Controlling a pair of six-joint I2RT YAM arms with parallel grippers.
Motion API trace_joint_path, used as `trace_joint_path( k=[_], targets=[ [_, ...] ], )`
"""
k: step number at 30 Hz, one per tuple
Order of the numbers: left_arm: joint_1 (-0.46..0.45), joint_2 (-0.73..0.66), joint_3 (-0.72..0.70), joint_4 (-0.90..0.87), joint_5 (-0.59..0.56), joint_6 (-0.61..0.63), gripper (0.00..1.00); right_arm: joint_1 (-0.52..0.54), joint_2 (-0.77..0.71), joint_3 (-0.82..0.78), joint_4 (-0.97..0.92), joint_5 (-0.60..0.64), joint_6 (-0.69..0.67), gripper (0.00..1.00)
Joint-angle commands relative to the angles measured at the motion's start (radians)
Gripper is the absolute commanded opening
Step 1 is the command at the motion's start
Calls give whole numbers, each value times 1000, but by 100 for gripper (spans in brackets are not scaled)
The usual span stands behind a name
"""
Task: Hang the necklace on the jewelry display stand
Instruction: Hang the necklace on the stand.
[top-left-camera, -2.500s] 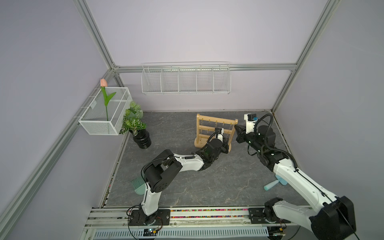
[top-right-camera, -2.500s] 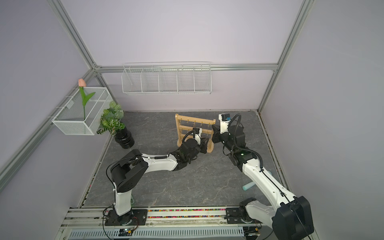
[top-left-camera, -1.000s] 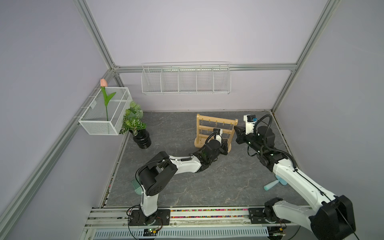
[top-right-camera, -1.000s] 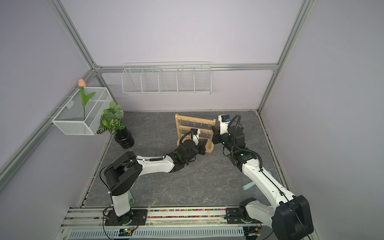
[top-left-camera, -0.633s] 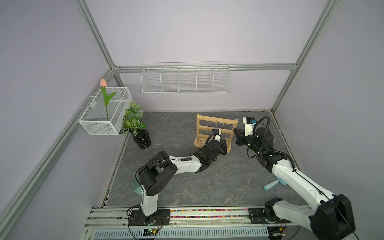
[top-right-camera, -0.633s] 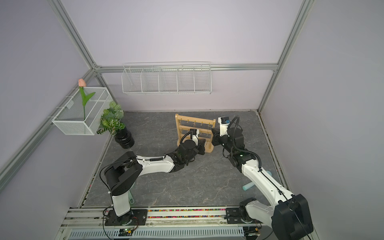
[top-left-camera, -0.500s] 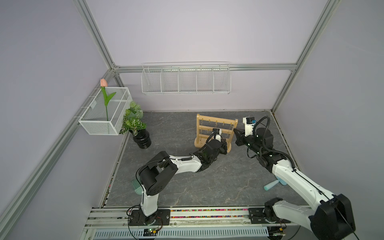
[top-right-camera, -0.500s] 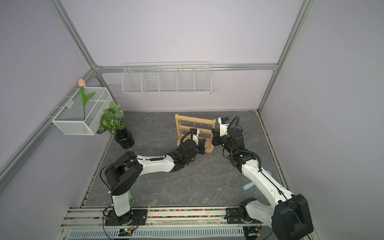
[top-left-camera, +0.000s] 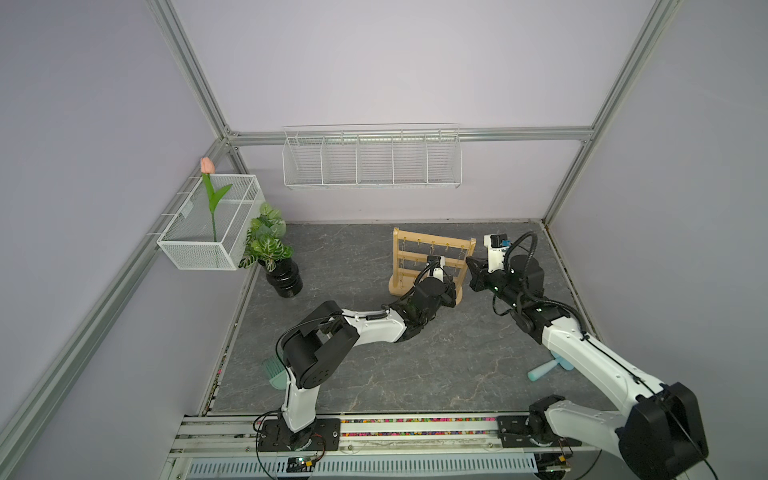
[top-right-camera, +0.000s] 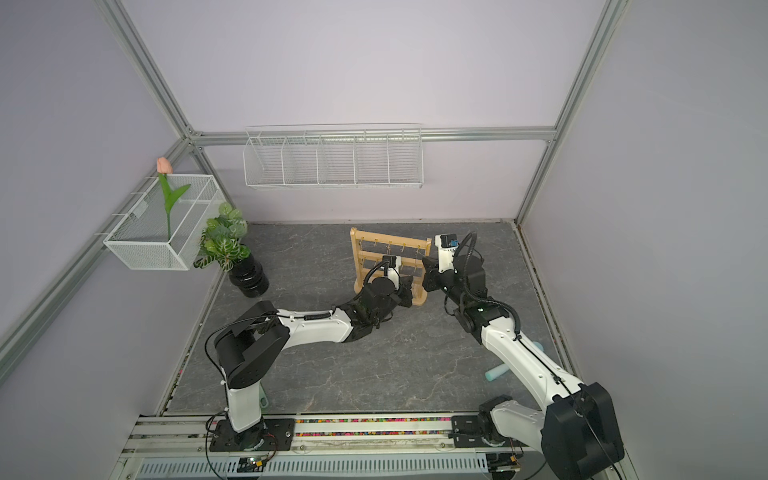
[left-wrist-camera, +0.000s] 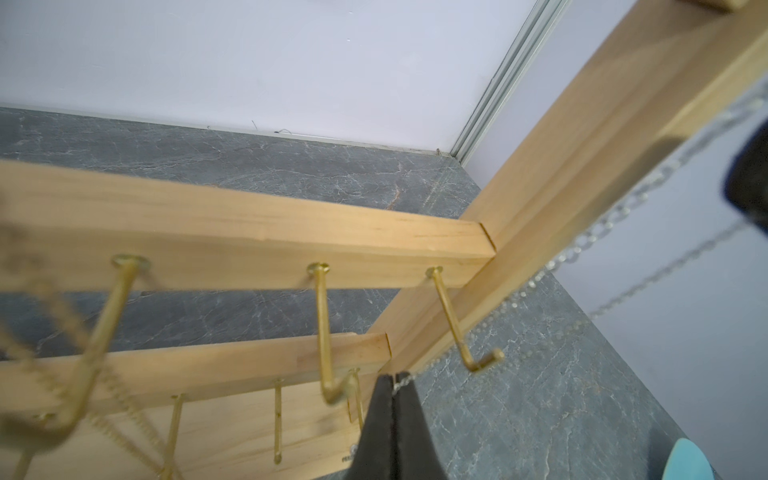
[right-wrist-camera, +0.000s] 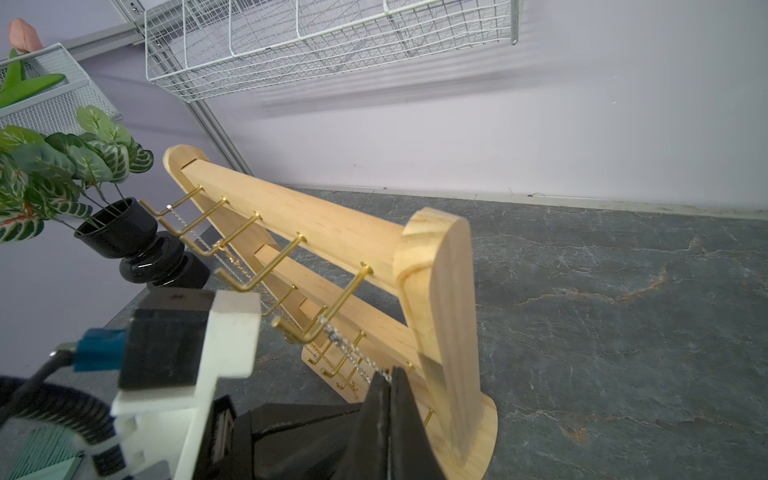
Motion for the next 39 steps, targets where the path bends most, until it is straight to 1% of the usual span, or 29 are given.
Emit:
trace_joint_path(
  k=[1,20,23,28,30,32,36,37,39],
  targets=[
    [-3,17,27,-14,-29,13,0,-7,10,-11,43,-4,5,7],
    [-4,44,56,-22,-53,18,0,-7,27,-17,57,0,8,7],
    [-3,47,61,-23,-51,17,0,-8,27,-17,56,-1,6,10],
    [-3,50,64,-28,-46,17,0,-7,16,-20,47,0,5,12],
    [-3,48,64,-28,-46,15,0,-7,9,-20,39,-2,4,15],
    [-3,48,63,-30,-47,14,0,-7,-1,-20,31,0,2,22],
    [-3,44,61,-31,-48,14,0,-8,-20,-21,5,5,-6,32],
    [-4,41,59,-31,-47,13,0,-8,-25,-21,-3,5,-8,34],
    [-5,38,58,-33,-47,14,3,-7,-34,-21,-15,6,-13,36]
  ],
)
